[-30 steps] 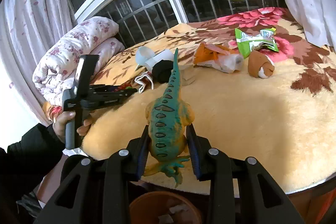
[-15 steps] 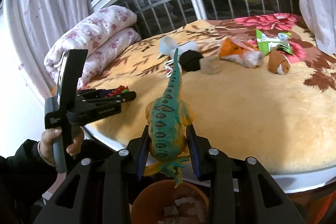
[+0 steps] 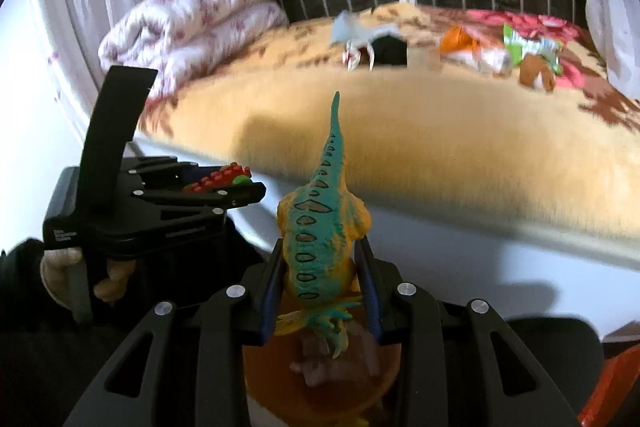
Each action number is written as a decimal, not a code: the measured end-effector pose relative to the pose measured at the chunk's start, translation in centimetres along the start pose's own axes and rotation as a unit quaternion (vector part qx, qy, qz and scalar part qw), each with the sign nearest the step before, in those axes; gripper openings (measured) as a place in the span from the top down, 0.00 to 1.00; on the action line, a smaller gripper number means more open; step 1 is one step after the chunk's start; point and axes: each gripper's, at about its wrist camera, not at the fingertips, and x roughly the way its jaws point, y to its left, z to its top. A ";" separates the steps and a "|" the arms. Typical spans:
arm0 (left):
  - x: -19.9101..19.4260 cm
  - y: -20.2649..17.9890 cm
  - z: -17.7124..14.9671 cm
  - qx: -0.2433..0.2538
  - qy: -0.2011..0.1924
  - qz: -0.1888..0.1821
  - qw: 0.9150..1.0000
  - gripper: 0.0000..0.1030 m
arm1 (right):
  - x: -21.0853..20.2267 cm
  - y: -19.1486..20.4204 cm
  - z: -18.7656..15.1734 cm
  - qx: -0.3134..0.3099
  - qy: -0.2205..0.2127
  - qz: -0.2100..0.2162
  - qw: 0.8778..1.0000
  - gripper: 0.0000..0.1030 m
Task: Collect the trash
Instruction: 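Lower the block car and dinosaur and release both into the orange bin, then grasp the red-white paper packet with the left tool while the right tool grasps the brown plush toy, then carry the packet and plush toy down and release both into the orange bin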
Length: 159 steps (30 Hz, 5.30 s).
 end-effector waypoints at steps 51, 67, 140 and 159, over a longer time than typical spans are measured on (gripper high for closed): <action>7.5 1.8 -5.4 -0.048 0.218 -0.088 0.971 0.15 | 6.3 -2.5 -4.7 0.041 0.131 -0.069 0.988 0.26; 5.0 3.1 16.6 -0.115 0.036 -0.050 0.991 0.12 | 1.2 -4.2 -3.1 0.066 0.002 -0.037 0.997 0.22; -0.6 6.4 11.0 -0.073 -0.114 -0.028 0.990 0.88 | -0.7 -9.1 13.4 0.039 -0.091 -0.103 0.990 0.68; -2.0 -0.2 -2.7 0.018 -0.010 -0.056 0.998 0.88 | 0.0 0.2 0.0 0.009 0.027 -0.025 0.999 0.67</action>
